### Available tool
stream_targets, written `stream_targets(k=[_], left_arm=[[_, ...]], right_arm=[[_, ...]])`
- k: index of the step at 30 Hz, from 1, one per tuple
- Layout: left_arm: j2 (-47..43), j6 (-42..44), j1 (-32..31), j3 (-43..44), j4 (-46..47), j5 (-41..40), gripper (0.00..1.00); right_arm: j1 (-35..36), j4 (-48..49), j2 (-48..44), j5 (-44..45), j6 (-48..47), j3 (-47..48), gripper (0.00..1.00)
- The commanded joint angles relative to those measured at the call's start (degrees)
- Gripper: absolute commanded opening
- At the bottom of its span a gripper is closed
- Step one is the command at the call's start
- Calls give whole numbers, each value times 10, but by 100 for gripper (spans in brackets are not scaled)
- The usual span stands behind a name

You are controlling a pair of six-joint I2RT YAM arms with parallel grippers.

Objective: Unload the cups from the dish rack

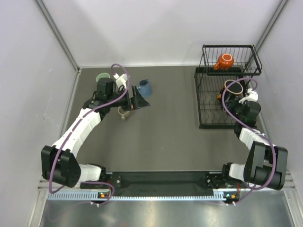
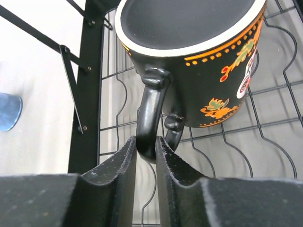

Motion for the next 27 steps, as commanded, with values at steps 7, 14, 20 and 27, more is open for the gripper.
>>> stream_targets(k=[7, 14, 20, 27], left_arm=[[-27, -2, 4, -3, 32, 5, 99], [-29, 0, 5, -5, 34, 7, 99], [-29, -2, 7, -12, 41, 18, 99], [-32, -7, 8, -16, 50, 31, 99]], right_arm=[[14, -84, -33, 90, 5, 28, 28], [41, -189, -37, 168, -5, 72, 48], [81, -224, -62, 177, -26, 98, 64], [93, -299, 6, 192, -60, 161, 68]])
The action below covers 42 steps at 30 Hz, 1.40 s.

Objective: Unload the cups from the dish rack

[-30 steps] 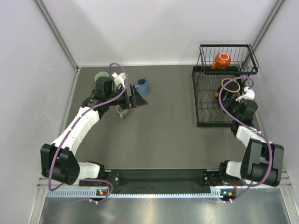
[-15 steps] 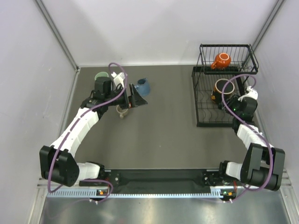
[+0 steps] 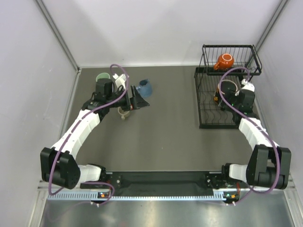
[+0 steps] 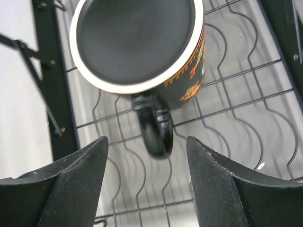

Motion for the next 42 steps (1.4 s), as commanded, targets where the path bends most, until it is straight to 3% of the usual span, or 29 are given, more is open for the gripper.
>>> stream_targets(k=[1, 10, 21, 25, 29, 31, 42], left_arm=[[-20, -1, 3, -7, 37, 18, 99], [-22, 0, 3, -4, 33, 15, 99], [-17, -1, 3, 1, 34, 13, 99], [-19, -2, 3, 0, 33, 11, 99], [-22, -6, 3, -1, 35, 13, 98], [-23, -14, 3, 1, 40, 14, 97], [-23, -62, 3, 2, 81, 37, 95]], right_arm=[[10, -40, 33, 33, -27, 41, 67], [19, -14, 109, 54, -29, 65, 65], [25, 40, 151, 54, -26, 74, 52], [25, 42, 153, 54, -37, 73, 38], [25, 41, 133, 40, -49, 66, 8], [25, 35, 110, 35, -53, 61, 0], [24, -26, -47, -39, -22, 42, 0]])
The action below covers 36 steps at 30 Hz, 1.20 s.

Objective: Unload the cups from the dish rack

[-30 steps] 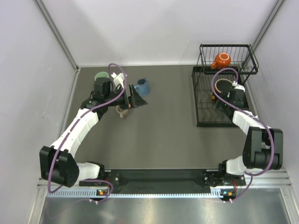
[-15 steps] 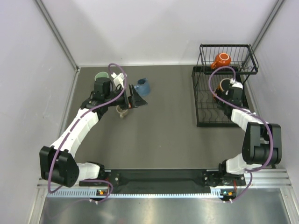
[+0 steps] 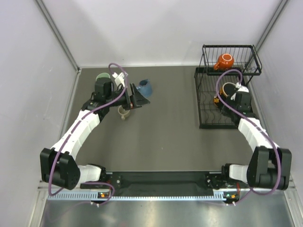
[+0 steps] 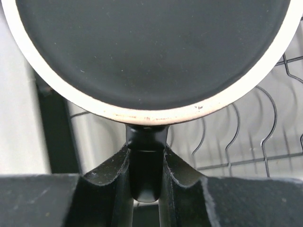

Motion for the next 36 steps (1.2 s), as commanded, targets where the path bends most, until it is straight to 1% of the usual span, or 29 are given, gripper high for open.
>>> stream_targets(k=[1, 6, 9, 12, 13, 14, 16, 17, 19, 20, 21, 22, 23, 24, 26, 27, 28, 31, 36], left_arm=[[-20, -19, 3, 6, 49, 19, 95], [-19, -70, 3, 0, 82, 34, 94], [-19, -119, 3, -15, 136, 58, 93], [-17, -181, 3, -39, 219, 83, 93], [-14, -219, 3, -46, 244, 88, 92], [-13, -240, 3, -63, 300, 94, 92], [-10, -294, 3, -79, 350, 105, 91], [-8, -308, 3, -92, 395, 108, 91], [-6, -338, 3, -101, 424, 111, 90], [-4, -343, 3, -105, 432, 111, 89], [-1, -344, 2, -107, 436, 109, 89], [0, -348, 2, -108, 437, 109, 87], [2, -351, 1, -111, 441, 110, 86], [5, -358, 0, -112, 451, 112, 86], [11, -391, -3, -122, 497, 114, 83], [17, -403, -5, -126, 514, 114, 82], [20, -427, -6, -128, 547, 113, 82], [34, -460, -14, -135, 587, 108, 81], [56, -487, -29, -139, 645, 102, 81]], right_arm=[[4, 62, -91, -46, 20, 14, 0], [3, 31, -159, -86, 54, 7, 0], [4, 8, -184, -128, 75, 7, 0], [9, 1, -208, -162, 101, 3, 0], [10, 8, -214, -172, 112, -5, 0], [13, 13, -220, -192, 123, -12, 0], [20, 38, -238, -210, 155, -29, 0], [28, 45, -250, -218, 174, -35, 0], [38, 64, -258, -231, 193, -45, 0], [45, 95, -262, -234, 205, -49, 0], [72, 112, -274, -235, 233, -56, 0], [83, 132, -280, -236, 249, -70, 0], [96, 193, -286, -242, 264, -80, 0], [122, 218, -297, -242, 299, -89, 0], [148, 272, -303, -233, 331, -108, 0], [178, 302, -302, -226, 346, -110, 0], [193, 313, -301, -217, 349, -109, 0], [251, 357, -290, -183, 356, -107, 0], [334, 450, -240, -152, 386, -107, 0]])
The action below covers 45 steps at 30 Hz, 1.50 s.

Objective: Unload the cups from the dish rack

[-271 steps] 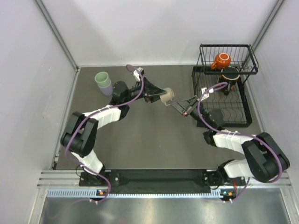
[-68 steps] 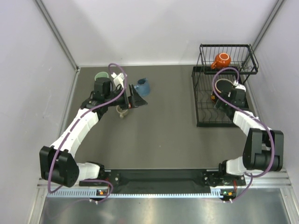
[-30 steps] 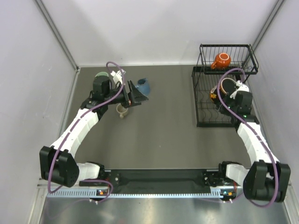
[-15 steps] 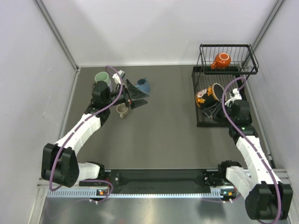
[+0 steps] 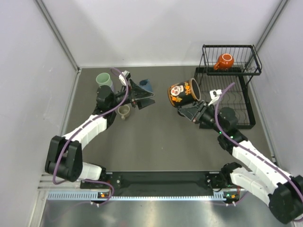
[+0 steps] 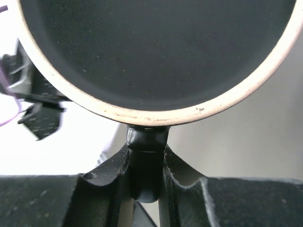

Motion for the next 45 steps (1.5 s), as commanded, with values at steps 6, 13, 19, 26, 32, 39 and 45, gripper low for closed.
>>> stream_targets(k=[6, 13, 19, 26, 32, 39, 45], left_arm=[[27, -60, -16, -2, 145, -4, 81], [38, -61, -20, -9, 152, -2, 77], [51, -90, -22, -25, 203, -1, 55], [67, -129, -28, -25, 258, -5, 29], [64, -131, -29, -20, 256, -6, 0], [56, 42, -28, 33, 62, 12, 0], [40, 347, -35, 165, -352, -87, 0]], right_arm=[[126, 285, 83, 57, 19, 52, 0], [164, 356, 134, 71, 22, 53, 0], [174, 389, 159, 77, 25, 42, 0], [183, 408, 187, 85, 30, 29, 5], [183, 357, 177, 99, 13, 27, 28], [183, 138, 100, 151, -92, 61, 76], [184, 17, 28, 212, -147, 81, 100]])
